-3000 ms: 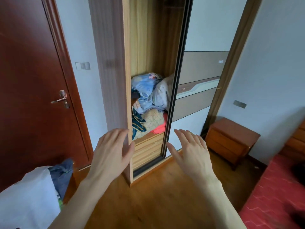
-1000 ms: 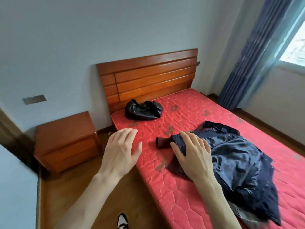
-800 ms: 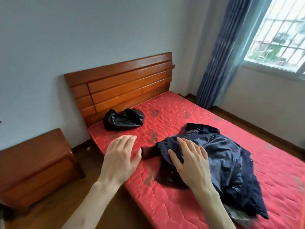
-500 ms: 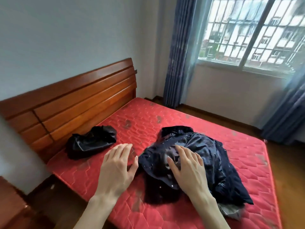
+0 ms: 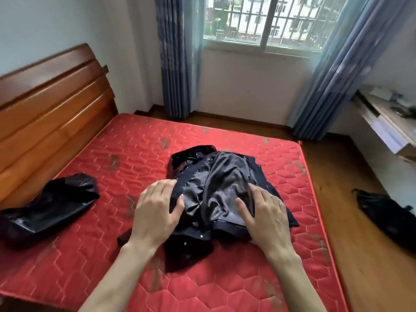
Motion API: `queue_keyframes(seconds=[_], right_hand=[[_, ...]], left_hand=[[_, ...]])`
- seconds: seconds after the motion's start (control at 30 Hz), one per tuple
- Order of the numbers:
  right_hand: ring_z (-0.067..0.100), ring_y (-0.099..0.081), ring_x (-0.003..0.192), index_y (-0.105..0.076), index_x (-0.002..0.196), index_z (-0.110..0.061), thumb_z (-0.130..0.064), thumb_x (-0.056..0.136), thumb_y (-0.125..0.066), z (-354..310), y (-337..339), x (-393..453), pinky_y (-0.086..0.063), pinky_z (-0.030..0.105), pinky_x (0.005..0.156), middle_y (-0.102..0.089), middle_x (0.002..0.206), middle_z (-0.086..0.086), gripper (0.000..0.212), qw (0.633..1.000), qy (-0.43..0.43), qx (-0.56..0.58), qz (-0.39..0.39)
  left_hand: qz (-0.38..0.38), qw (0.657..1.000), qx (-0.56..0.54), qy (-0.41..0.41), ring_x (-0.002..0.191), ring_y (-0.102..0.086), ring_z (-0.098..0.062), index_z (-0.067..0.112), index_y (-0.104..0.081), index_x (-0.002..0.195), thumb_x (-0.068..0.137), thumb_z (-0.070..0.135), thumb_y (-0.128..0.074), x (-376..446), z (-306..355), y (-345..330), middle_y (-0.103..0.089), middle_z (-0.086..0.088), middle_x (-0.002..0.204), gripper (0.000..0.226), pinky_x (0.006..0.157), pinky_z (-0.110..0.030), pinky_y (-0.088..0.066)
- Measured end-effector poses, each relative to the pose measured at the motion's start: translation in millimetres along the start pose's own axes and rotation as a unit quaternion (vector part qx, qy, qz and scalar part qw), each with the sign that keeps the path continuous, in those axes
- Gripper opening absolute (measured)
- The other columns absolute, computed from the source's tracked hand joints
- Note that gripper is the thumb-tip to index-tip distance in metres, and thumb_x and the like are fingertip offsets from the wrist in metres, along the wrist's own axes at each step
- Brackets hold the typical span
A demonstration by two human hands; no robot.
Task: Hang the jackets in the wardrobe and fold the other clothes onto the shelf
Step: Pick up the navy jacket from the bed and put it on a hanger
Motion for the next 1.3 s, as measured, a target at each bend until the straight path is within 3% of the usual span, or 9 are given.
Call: queue_keyframes(seconds=[0.13,0.5,0.9,0.97,1.07,1.1,1.17,1.23,1.3], right_hand=[[0.024,-0.061,0.128,-0.057,0.143,-0.017,-0.056,0.103,-0.05,37.1,-18.0,16.1,-0.042,0.045,0.112,-0.067,0.135,0.002,0.057,1.0,-0.03,0.006,-0.006],[0.026,-0.068,0.116,-0.062,0.139,-0.012,-0.058,0.097,-0.041,121.3,-133.2,59.9,-0.053,0.045,0.1,-0.07,0.129,0.004,0.066,0.996,-0.074,0.015,-0.039],[0.033,-0.066,0.118,-0.061,0.141,-0.01,-0.053,0.093,-0.042,209.5,-368.6,121.9,-0.053,0.055,0.097,-0.068,0.132,0.01,0.067,0.992,-0.094,-0.084,-0.002],[0.042,-0.058,0.129,-0.053,0.149,-0.012,-0.056,0.093,-0.047,226.9,-408.2,130.7,-0.048,0.062,0.099,-0.06,0.143,0.014,0.072,0.982,-0.139,-0.12,-0.033],[0.05,-0.024,0.15,0.002,0.166,-0.025,-0.076,0.089,-0.051,272.3,-459.9,134.0,-0.035,0.072,0.106,-0.016,0.171,0.012,0.106,0.924,-0.298,-0.169,-0.17],[0.05,-0.021,0.15,0.017,0.163,-0.027,-0.079,0.086,-0.053,288.8,-474.7,132.0,-0.034,0.071,0.107,-0.005,0.172,0.011,0.117,0.905,-0.341,-0.159,-0.197],[0.047,-0.038,0.14,0.025,0.16,-0.027,-0.073,0.088,-0.06,315.0,-497.7,128.5,-0.042,0.062,0.104,-0.013,0.167,0.015,0.121,0.892,-0.371,-0.147,-0.211],[0.039,-0.056,0.122,0.01,0.164,-0.025,-0.056,0.098,-0.06,327.3,-515.4,125.3,-0.053,0.049,0.093,-0.035,0.151,0.014,0.101,0.9,-0.33,-0.165,-0.231],[0.037,-0.064,0.104,-0.017,0.164,-0.025,-0.031,0.104,-0.055,333.4,-522.3,125.0,-0.051,0.043,0.075,-0.046,0.134,0.012,0.072,0.921,-0.276,-0.171,-0.217]], left_hand=[[-0.03,1.0,-0.006,-0.002,0.125,-0.061,-0.024,0.014,-0.064,0.132,0.097,0.046,-0.046,19.9,6.9,-44.7,-0.068,-0.003,0.129,0.05,0.107,-0.043,-0.047],[-0.1,0.995,-0.025,0.007,0.12,-0.063,-0.021,0.015,-0.066,0.128,0.096,0.047,-0.046,65.9,-0.1,-175.1,-0.069,0.0,0.125,0.049,0.101,-0.042,-0.052],[-0.059,0.996,-0.056,0.019,0.123,-0.059,-0.018,0.017,-0.063,0.133,0.095,0.04,-0.05,106.6,-83.1,-419.5,-0.066,0.004,0.127,0.046,0.105,-0.04,-0.049],[-0.059,0.998,-0.017,0.017,0.129,-0.056,-0.024,0.013,-0.059,0.139,0.095,0.04,-0.049,108.4,-109.4,-467.0,-0.063,-0.002,0.134,0.053,0.11,-0.045,-0.045],[-0.112,0.989,0.08,0.055,0.147,-0.041,-0.034,0.006,-0.043,0.154,0.095,0.049,-0.05,103.0,-150.3,-538.9,-0.049,-0.014,0.154,0.074,0.115,-0.06,-0.035],[-0.14,0.982,0.103,0.074,0.149,-0.038,-0.036,0.003,-0.04,0.156,0.095,0.053,-0.053,98.1,-164.5,-561.4,-0.045,-0.017,0.157,0.08,0.112,-0.064,-0.036],[-0.203,0.966,0.123,0.105,0.145,-0.044,-0.04,-0.001,-0.044,0.153,0.089,0.052,-0.072,87.9,-190.9,-600.3,-0.047,-0.021,0.155,0.087,0.102,-0.067,-0.045],[-0.276,0.945,0.154,0.083,0.122,-0.061,-0.041,0.0,-0.065,0.13,0.067,0.028,-0.095,82.0,-207.3,-624.3,-0.062,-0.023,0.134,0.076,0.084,-0.059,-0.057],[-0.262,0.945,0.193,0.036,0.083,-0.064,-0.038,0.005,-0.067,0.096,0.05,-0.004,-0.093,84.0,-212.9,-627.8,-0.064,-0.016,0.095,0.053,0.058,-0.045,-0.056]])
Point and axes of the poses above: each hand's wrist, its own x-axis towards the middle knuckle, its own y-axis out of the back of the hand, z = x × y, the point moved 4 cm from there along x, towards the middle knuckle
